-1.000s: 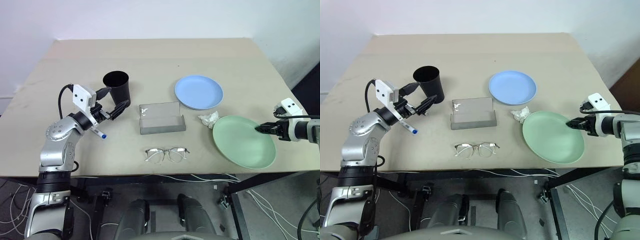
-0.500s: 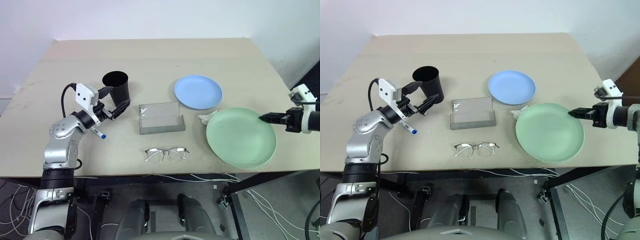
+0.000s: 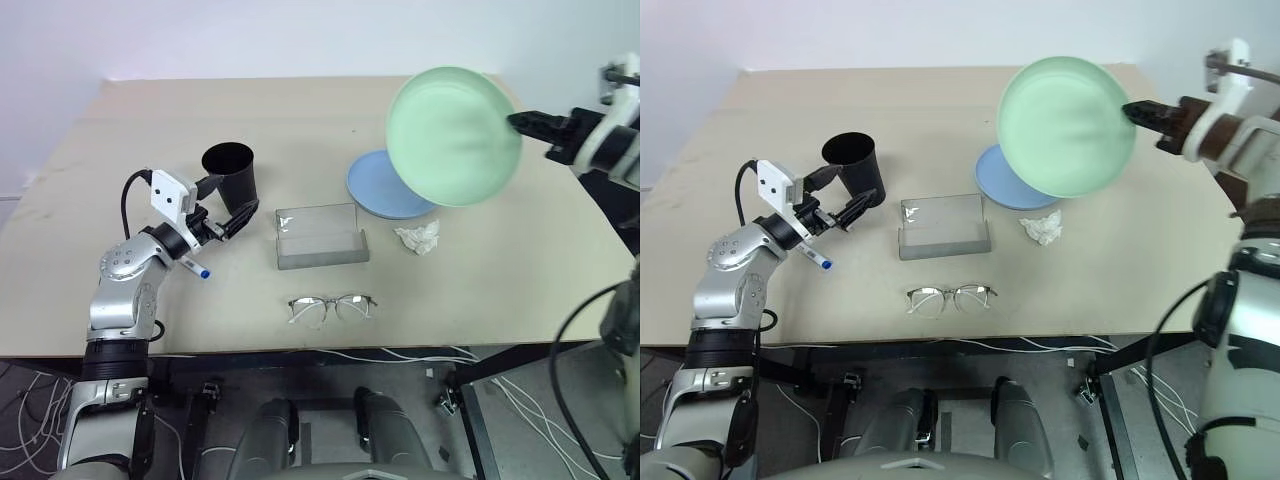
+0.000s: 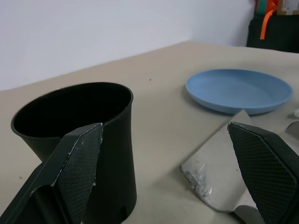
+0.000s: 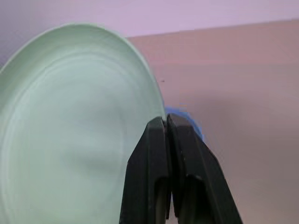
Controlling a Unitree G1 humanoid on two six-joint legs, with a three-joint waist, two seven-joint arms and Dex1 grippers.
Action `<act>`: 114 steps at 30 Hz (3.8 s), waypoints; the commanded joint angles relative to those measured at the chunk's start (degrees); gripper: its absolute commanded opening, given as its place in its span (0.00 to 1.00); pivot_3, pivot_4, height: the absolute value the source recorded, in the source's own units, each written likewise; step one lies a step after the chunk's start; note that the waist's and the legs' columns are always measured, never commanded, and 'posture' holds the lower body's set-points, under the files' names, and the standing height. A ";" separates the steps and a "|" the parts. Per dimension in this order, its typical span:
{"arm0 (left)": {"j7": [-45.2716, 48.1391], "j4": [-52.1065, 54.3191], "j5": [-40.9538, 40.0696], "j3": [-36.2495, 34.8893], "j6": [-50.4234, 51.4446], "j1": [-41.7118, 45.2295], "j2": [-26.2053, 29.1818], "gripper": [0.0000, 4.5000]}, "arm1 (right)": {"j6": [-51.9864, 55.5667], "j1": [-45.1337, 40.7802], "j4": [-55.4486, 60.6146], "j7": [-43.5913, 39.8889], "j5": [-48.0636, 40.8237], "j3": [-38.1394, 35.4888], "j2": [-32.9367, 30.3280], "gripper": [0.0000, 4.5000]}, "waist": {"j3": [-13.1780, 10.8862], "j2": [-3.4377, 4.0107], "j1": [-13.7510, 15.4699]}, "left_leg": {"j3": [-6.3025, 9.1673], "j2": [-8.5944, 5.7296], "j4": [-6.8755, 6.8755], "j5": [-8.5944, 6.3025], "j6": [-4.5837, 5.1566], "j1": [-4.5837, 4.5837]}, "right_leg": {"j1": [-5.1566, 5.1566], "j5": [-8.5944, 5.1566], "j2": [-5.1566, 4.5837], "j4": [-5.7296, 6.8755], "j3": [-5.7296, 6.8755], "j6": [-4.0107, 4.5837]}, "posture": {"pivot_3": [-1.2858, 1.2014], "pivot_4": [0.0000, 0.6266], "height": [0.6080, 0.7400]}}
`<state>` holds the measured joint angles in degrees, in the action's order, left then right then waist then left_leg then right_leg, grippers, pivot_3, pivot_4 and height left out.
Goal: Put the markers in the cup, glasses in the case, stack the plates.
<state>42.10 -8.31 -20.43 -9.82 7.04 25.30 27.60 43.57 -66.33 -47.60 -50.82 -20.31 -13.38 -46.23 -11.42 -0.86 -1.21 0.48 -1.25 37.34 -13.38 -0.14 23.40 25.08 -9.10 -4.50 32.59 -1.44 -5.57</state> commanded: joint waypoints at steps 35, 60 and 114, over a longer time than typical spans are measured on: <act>-1.28 1.60 0.63 -0.65 -3.87 -1.33 0.42 1.00 | -17.75 -10.25 -24.72 34.95 11.38 0.00 18.78 0.00 | -0.02 0.03 -1.40 | -0.03 -0.01 -0.04 0.01 0.02 -0.04 | 0.18 0.13 0.02 0.49 -0.03 -0.21 | 0.52 0.24 0.95; -2.37 3.32 0.88 -1.52 -2.89 -2.29 1.72 1.00 | -7.10 4.36 10.32 -6.23 5.51 7.96 12.06 0.99 | 0.00 0.00 -0.67 | 0.05 0.03 -0.05 0.01 0.02 -0.02 | 0.18 0.11 0.04 0.51 0.02 -0.24 | 0.52 0.24 0.95; -4.32 5.85 0.80 -1.45 -2.83 -3.80 1.69 1.00 | -23.46 8.05 4.68 2.01 8.24 10.32 15.97 0.01 | 0.01 -0.04 -1.32 | -0.10 0.13 0.35 0.01 0.01 -0.04 | 0.10 0.02 0.05 0.55 0.02 0.04 | 0.52 0.24 0.95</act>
<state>38.20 -5.14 -19.25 -10.47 4.45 21.67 29.09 23.00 -56.29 -37.90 -52.35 -13.99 -3.18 -31.30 -11.41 -0.90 -2.52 0.38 -1.11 37.69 -13.37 -0.13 23.37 25.19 -9.08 -4.44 33.13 -1.43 -5.52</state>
